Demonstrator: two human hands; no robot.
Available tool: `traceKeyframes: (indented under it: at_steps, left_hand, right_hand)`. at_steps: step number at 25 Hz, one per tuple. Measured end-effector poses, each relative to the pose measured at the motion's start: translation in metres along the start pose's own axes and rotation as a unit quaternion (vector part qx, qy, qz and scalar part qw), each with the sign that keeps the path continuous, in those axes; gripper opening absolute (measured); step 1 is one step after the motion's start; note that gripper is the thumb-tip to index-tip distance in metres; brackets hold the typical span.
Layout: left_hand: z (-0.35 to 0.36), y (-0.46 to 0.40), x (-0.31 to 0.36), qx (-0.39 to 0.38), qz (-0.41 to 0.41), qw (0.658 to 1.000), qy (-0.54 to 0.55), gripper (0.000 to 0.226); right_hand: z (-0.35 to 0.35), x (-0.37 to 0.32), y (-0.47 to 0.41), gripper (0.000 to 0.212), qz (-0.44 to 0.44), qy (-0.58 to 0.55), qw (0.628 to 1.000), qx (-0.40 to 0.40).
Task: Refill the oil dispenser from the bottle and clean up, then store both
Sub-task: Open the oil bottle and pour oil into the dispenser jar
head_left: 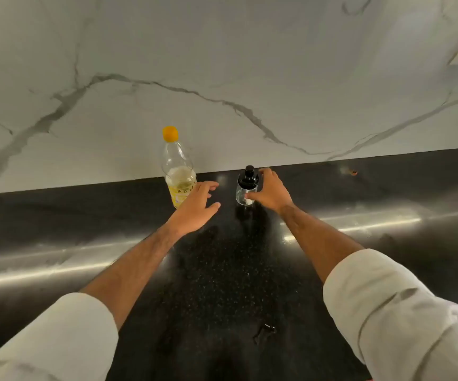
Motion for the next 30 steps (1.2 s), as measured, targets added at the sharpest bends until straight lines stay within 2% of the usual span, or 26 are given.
traceKeyframes:
  at_steps: [7, 11, 15, 18, 20, 24, 30]
  left_hand:
    - [0.028, -0.047, 0.019, -0.023, -0.074, 0.994, 0.074, 0.058]
    - [0.037, -0.048, 0.03, -0.043, -0.09, 0.99, 0.096, 0.064]
    - [0.039, -0.042, 0.034, -0.031, -0.089, 0.99, 0.104, 0.065]
    - [0.039, -0.024, 0.047, -0.033, -0.078, 0.991, 0.108, 0.061]
    - [0.044, -0.004, 0.063, -0.041, -0.062, 0.991, 0.111, 0.05]
    - [0.071, 0.045, 0.092, -0.107, 0.001, 0.987, 0.123, 0.038]
    - [0.111, 0.088, 0.12, -0.182, 0.02, 0.972, 0.147, 0.036]
  right_hand:
    - [0.011, 0.01, -0.021, 0.071, 0.005, -0.048, 0.999, -0.011]
    - [0.014, 0.01, -0.025, 0.071, -0.006, -0.032, 0.999, -0.016]
    - [0.004, 0.007, -0.014, 0.066, -0.023, -0.025, 0.999, -0.009]
    - [-0.012, 0.005, 0.023, 0.059, -0.028, -0.038, 0.999, -0.007]
    - [-0.024, 0.01, 0.061, 0.058, -0.026, -0.045, 0.999, -0.012]
    - [-0.044, 0.035, 0.147, 0.055, -0.019, -0.05, 0.999, 0.004]
    - [-0.054, 0.075, 0.228, 0.059, 0.017, -0.046, 0.999, 0.022]
Point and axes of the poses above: each hand's wrist, its own y-axis away from the middle knuckle, its own z-axis out of the palm, x = y × z, the point moved 3 cm from there along -y, towards the middle knuckle, and after that the axes turned 12 degrees about -y, right-handed, at the moved point
